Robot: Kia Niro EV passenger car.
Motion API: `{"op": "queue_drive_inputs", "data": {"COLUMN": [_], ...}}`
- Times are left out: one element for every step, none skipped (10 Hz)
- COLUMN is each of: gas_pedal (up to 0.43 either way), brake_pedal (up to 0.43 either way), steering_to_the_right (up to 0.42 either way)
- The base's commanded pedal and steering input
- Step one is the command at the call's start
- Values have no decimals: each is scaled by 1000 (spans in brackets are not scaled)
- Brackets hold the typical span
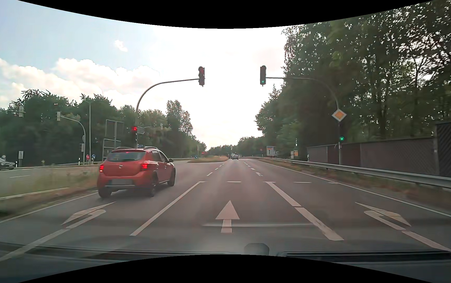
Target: Follow the waypoints while adhering to traffic rules and regulations
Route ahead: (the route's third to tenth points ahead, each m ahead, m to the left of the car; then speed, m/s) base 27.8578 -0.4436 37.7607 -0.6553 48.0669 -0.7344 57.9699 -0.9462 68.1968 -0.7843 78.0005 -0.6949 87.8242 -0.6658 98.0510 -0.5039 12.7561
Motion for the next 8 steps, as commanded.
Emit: {"op": "queue_drive_inputs", "data": {"gas_pedal": [177, 177, 177, 177, 177, 177, 177, 177], "brake_pedal": [0, 0, 0, 0, 0, 0, 0, 0], "steering_to_the_right": [-4, -4, -3, -3, -3, -3, -3, -3]}}
